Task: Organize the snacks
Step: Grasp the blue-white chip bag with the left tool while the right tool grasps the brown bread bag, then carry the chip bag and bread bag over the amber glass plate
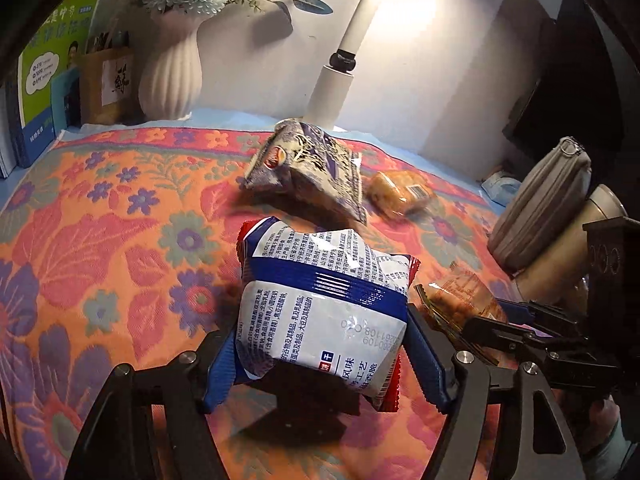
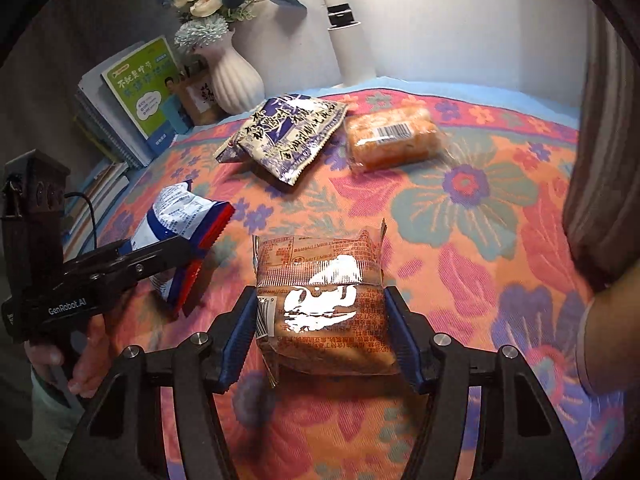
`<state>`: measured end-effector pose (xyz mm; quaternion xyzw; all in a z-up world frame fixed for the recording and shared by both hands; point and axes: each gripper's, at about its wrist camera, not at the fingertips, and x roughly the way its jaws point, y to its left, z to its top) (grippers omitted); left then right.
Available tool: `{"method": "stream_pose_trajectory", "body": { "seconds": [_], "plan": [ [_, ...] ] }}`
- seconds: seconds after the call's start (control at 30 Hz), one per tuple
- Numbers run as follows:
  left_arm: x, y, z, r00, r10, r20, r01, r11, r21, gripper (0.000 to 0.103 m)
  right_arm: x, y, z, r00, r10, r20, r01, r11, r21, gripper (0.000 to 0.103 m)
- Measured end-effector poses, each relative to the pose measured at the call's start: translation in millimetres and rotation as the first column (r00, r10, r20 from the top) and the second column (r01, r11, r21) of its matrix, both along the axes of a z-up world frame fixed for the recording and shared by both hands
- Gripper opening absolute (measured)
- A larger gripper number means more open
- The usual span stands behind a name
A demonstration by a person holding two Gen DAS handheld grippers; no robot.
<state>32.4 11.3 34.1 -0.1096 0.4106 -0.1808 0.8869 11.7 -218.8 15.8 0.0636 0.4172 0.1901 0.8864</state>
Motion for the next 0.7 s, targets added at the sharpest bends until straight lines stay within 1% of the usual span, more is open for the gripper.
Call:
{"method": "stream_pose_trajectory", "body": {
  "seconds": [0.2, 0.27, 0.37, 0.47, 0.57, 0.6, 0.7],
  "plan": [
    [-34.9, -29.5, 10.7, 0.999, -0.046, 0.01, 0.046, 0.999, -0.015, 0.072, -34.5, -28.9, 11.3, 0.999, -0.046, 0.018, 0.045, 0.998, 0.032, 0.061],
    [-41.5, -39.5, 16.4, 0.997, -0.07, 0.015, 0.07, 0.997, -0.02, 0.072, -43.8, -37.6, 19.2, 0.998, -0.058, 0.034, 0.057, 0.998, 0.042, 0.061],
    [-50.0, -59.2, 30.1, 0.993, -0.112, 0.042, 0.112, 0.994, -0.008, 0.072, -60.0, -50.8, 34.8, 0.995, -0.076, 0.065, 0.074, 0.997, 0.03, 0.061],
    [-56.6, -77.8, 46.2, 0.984, -0.163, 0.067, 0.165, 0.986, -0.023, 0.072, -78.2, -62.5, 46.0, 0.991, -0.094, 0.092, 0.094, 0.996, 0.011, 0.061],
    [-65.0, -102.0, 59.0, 0.97, -0.226, 0.088, 0.23, 0.973, -0.036, 0.072, -96.4, -76.9, 53.5, 0.987, -0.12, 0.109, 0.122, 0.992, -0.01, 0.061],
    [-67.3, -110.2, 62.1, 0.965, -0.244, 0.092, 0.248, 0.968, -0.031, 0.072, -101.4, -82.4, 55.4, 0.985, -0.132, 0.113, 0.134, 0.991, -0.015, 0.061],
    [-74.3, -141.1, 71.4, 0.95, -0.293, 0.104, 0.292, 0.956, 0.024, 0.072, -114.5, -107.0, 61.6, 0.977, -0.176, 0.121, 0.179, 0.984, -0.013, 0.061]
  ]
}}
